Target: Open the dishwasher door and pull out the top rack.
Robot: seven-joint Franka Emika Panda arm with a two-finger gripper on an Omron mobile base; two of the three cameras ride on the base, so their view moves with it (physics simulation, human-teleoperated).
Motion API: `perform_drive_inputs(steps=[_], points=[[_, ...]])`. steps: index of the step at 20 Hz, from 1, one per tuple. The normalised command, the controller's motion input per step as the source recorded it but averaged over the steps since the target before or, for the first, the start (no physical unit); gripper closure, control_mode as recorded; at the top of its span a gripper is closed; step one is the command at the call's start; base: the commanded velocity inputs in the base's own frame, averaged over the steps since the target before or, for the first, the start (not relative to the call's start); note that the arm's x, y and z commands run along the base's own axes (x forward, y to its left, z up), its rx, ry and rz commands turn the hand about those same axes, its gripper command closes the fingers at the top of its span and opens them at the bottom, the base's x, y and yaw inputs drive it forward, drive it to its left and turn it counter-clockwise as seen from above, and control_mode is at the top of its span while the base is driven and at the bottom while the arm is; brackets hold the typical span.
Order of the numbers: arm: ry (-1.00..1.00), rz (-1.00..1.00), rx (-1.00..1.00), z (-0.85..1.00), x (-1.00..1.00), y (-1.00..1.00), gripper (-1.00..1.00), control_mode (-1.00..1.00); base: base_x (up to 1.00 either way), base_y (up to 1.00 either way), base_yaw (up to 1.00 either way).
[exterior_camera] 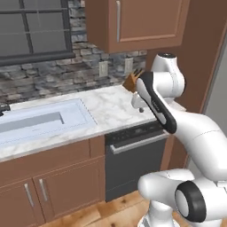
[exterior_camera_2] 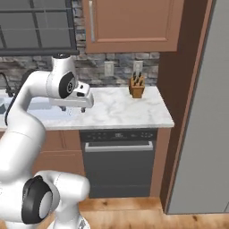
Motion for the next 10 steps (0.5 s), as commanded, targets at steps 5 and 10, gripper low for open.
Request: perform_drive_inputs(steps=[5,10], points=[[0.0,0.0,0.0,0.0,0.0,0.0,-1.0,1.0,0.13,0.66,-0.44],[0.0,0.0,0.0,0.0,0.0,0.0,-1.0,1.0,0.28,0.45,-0.5]])
